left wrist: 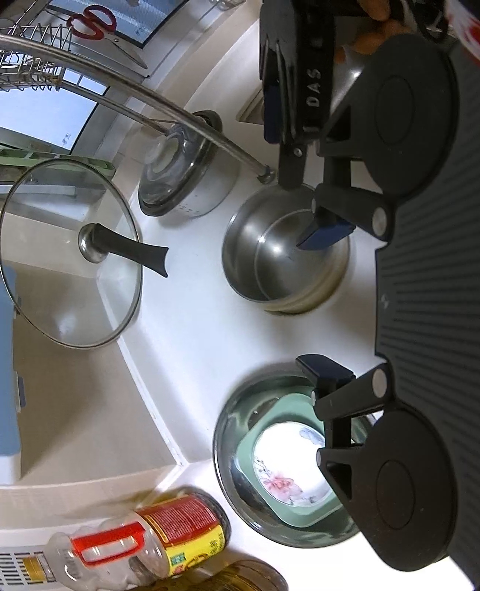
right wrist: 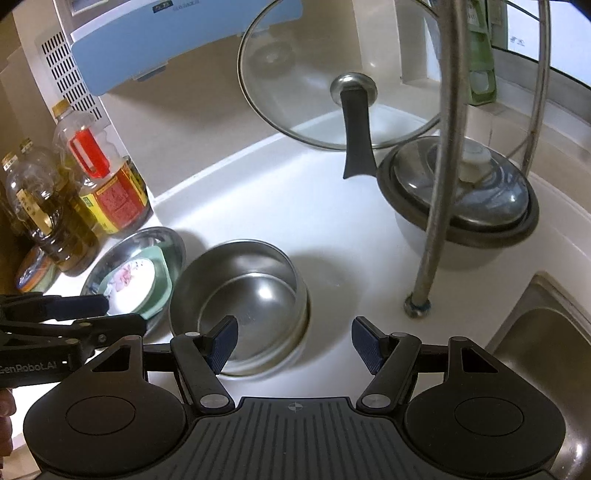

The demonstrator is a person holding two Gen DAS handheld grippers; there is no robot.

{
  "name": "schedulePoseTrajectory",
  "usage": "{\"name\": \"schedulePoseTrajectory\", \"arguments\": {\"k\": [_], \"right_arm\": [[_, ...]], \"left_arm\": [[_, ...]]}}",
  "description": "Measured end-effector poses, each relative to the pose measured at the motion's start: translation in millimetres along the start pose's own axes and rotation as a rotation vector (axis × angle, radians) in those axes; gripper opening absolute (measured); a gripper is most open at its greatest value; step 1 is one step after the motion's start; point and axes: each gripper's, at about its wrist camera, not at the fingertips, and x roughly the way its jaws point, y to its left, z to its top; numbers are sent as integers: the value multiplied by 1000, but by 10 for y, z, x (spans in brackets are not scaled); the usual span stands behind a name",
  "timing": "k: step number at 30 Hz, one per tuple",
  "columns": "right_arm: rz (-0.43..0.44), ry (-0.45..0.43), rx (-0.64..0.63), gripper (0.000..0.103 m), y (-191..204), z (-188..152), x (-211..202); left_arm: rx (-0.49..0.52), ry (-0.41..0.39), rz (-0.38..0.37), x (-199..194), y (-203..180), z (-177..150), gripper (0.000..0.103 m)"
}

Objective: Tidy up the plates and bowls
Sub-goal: 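Move both grippers back to the rim of the stacked pot and bowl, then close both grippers on the rim of the stacked pot and bowl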

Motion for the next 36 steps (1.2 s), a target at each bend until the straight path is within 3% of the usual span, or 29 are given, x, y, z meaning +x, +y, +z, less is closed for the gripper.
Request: {"name": "schedulePoseTrajectory", "arguments": {"k": [15,25,36], "right_arm": [[-23,5,15,68,-13,160,153],[-21,58,43,68,-96,206,330],[-50,94,47,68,-154,221,480]], "left_arm": [[30,18,-38,251,-75,233,60],[9,88,-68,488,-63,306,59],[-28,158,-69,711,41,286,46]]}}
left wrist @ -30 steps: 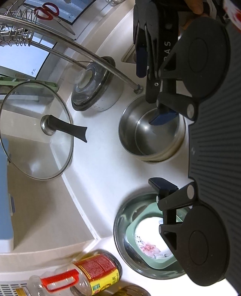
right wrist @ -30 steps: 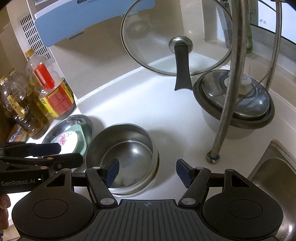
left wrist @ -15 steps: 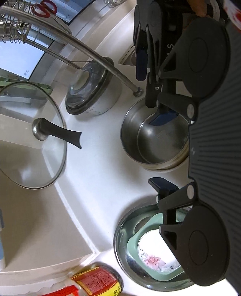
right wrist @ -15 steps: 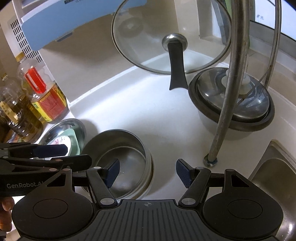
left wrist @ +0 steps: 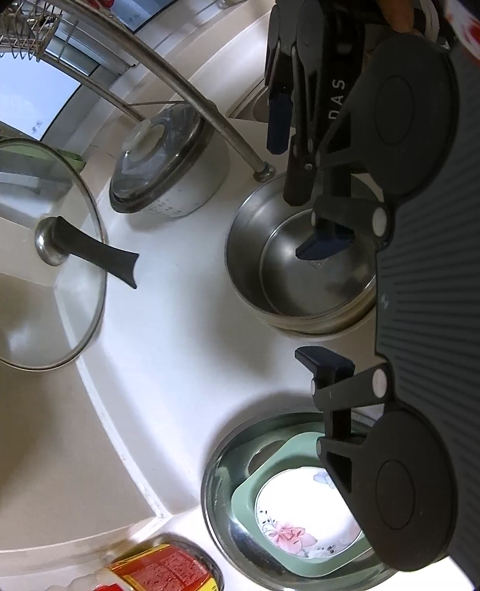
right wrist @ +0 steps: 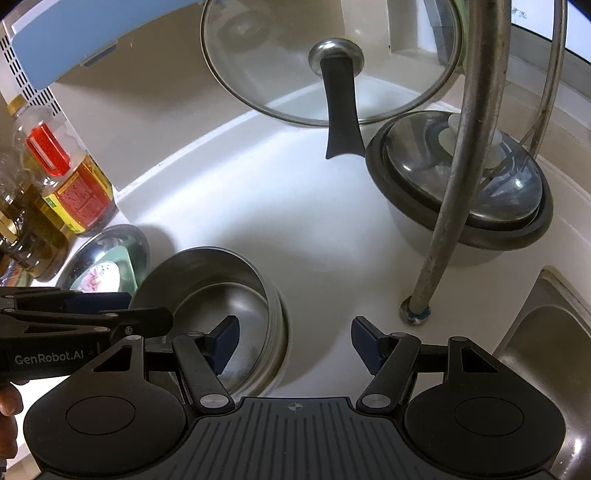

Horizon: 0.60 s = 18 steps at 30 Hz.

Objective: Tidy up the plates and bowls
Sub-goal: 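Close both grippers on the rim of the stacked pot and bowl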

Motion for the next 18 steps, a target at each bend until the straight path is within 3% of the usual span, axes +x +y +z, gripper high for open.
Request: {"name": "schedulePoseTrajectory", "arguments": {"k": [6,11,18], "right_arm": [[7,36,-3,63,15,26,89],[18,66,2,53,14,22,137],[37,92,14,49,2,50,177]], "left_arm": [[13,37,5,107,26,-10,32],[14,45,13,116,51,14,30],[45,129,15,218,80,65,30]]}}
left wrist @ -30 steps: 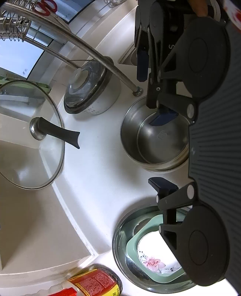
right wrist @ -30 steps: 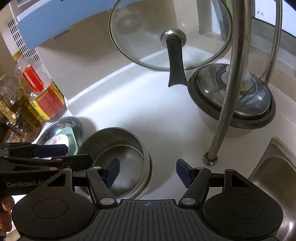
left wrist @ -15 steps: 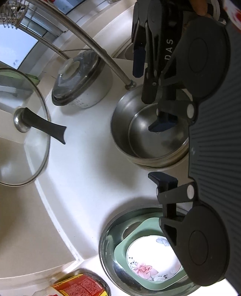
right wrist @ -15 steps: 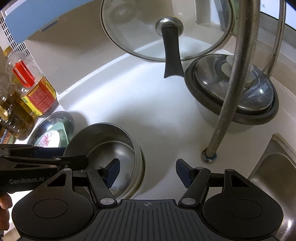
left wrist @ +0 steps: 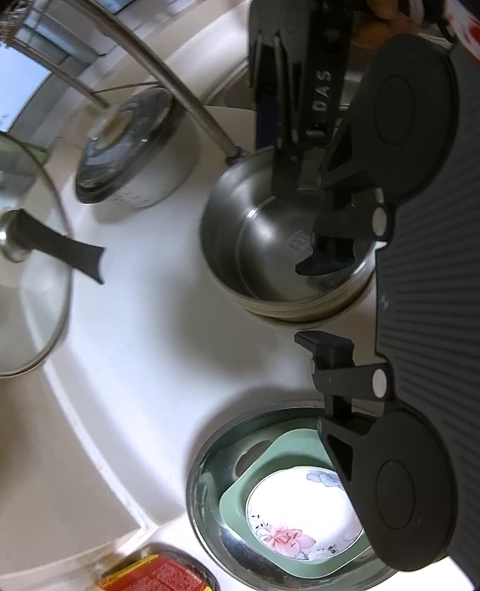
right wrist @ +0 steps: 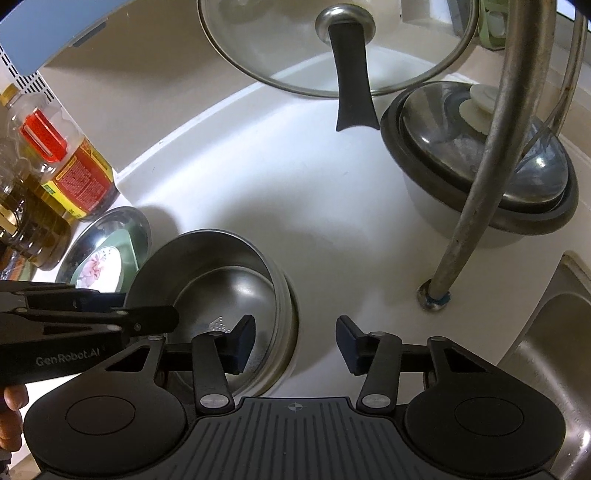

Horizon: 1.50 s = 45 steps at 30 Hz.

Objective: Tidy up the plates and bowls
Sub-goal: 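Close both grippers on the rim of the stacked pot and bowl, then lift the stacked pot and bowl with both grippers toward the steel basin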

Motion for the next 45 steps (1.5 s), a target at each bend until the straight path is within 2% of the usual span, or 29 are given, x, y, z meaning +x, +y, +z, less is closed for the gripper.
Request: {"name": "schedulePoseTrajectory", "arguments": {"k": [12,21,34,45], "right_arm": [[24,62,-12,40,1,72,35],[71,124,47,29,-36,124,115],[-16,129,-42,24,171,75,126],[-60,181,-81,21,242,161,210]], "left_arm": [[89,123,19,105,-55,123,28],[79,114,12,116,-52,104,27],[97,107,17,115,-87,102,27],[96,136,50,152,-131,133,26]]}}
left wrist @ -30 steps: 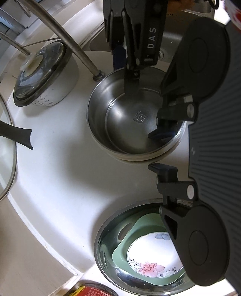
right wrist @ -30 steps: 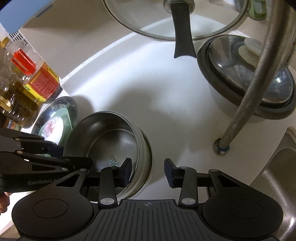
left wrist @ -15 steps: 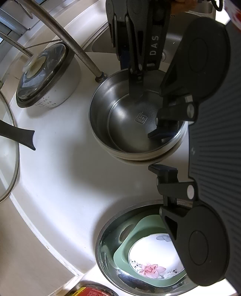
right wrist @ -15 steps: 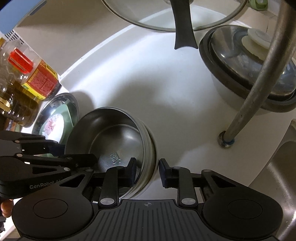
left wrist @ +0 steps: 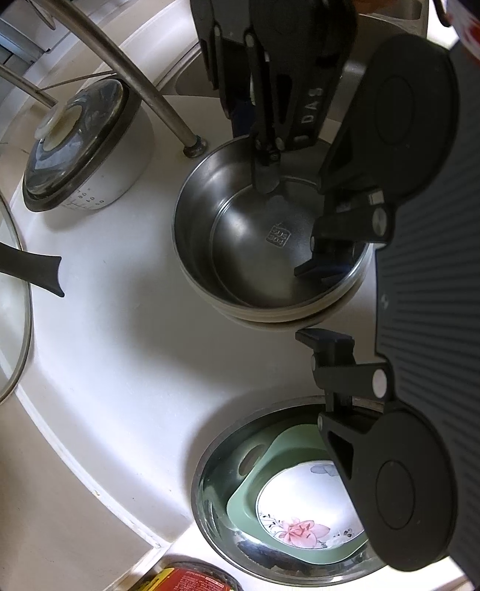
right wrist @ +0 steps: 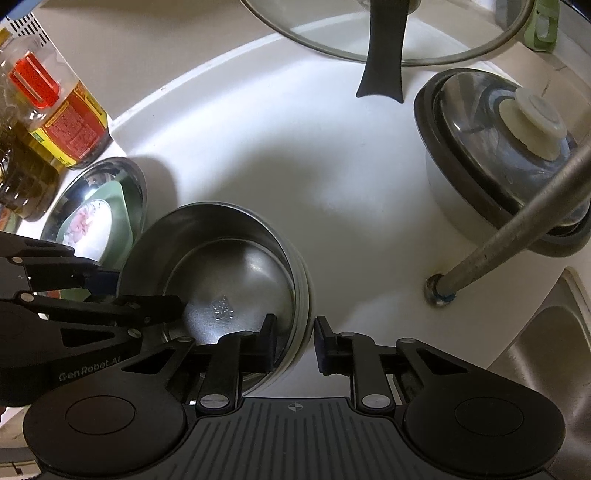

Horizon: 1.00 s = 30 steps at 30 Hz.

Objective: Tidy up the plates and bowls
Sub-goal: 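Lift the stacked pot and bowl with both grippers toward the steel basin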

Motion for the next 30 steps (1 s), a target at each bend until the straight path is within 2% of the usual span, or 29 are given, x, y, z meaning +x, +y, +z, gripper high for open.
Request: {"name": "schedulePoseTrajectory", "arguments": {"k": [3,20,30], "right_arm": [[14,1,22,20,-21,17,7],[20,-7,-46,19,77,77,63],[25,-30,-12,18,58,58,39]], "left_arm": [[-11,0,6,4,10,3,26],[-111,-28,25,-67,109,-106,26],[-119,-27,18,-77,118,-121,26]]}}
